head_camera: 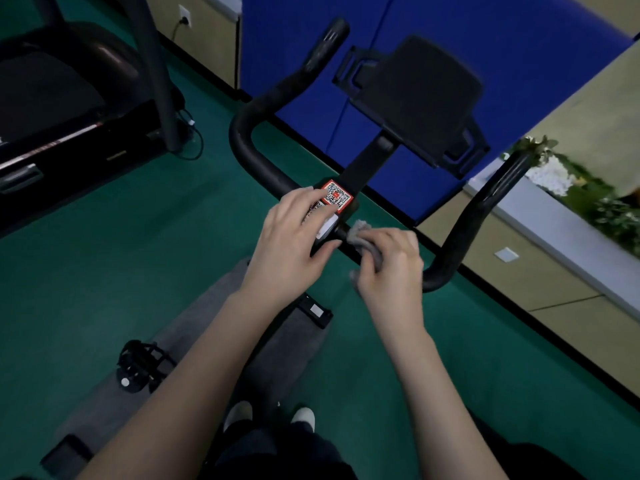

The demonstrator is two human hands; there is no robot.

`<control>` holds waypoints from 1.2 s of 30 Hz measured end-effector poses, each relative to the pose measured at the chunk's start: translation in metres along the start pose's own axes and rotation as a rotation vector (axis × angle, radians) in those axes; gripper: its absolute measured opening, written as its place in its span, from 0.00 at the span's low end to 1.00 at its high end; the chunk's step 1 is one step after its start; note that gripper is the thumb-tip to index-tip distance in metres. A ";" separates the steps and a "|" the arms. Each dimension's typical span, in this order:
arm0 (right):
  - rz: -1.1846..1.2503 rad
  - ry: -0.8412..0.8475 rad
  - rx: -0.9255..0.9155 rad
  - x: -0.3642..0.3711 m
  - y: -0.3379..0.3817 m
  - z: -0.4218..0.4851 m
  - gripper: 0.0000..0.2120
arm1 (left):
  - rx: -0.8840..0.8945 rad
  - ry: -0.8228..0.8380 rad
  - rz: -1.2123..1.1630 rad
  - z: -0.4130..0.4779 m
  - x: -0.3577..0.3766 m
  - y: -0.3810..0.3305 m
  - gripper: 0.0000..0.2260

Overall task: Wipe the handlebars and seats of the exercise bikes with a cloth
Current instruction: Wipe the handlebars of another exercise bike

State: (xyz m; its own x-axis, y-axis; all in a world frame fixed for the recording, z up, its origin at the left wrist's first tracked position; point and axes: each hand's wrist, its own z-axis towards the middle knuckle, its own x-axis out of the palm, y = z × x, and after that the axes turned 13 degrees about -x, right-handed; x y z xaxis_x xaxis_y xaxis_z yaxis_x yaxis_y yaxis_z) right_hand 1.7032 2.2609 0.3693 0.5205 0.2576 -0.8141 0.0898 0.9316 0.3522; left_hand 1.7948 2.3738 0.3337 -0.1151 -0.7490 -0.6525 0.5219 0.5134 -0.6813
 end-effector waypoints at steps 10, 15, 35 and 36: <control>0.110 0.109 0.268 0.009 -0.001 0.045 0.09 | 0.014 0.043 -0.078 0.004 0.008 0.011 0.25; 0.119 0.228 0.280 -0.007 -0.020 0.040 0.09 | 0.008 0.046 -0.109 0.005 0.009 0.012 0.24; 0.064 -0.628 0.016 0.080 0.019 -0.007 0.08 | -0.007 0.318 -0.211 0.025 -0.027 0.021 0.23; 0.036 -0.624 0.009 0.077 0.014 -0.012 0.08 | -0.010 0.313 -0.212 0.025 -0.027 0.020 0.23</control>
State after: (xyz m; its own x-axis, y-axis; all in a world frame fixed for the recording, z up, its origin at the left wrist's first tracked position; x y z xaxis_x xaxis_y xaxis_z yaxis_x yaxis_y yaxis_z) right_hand 1.7348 2.2970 0.3059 0.9211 0.0882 -0.3793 0.0685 0.9222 0.3807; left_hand 1.8292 2.3937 0.3458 -0.4730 -0.6754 -0.5658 0.4510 0.3661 -0.8140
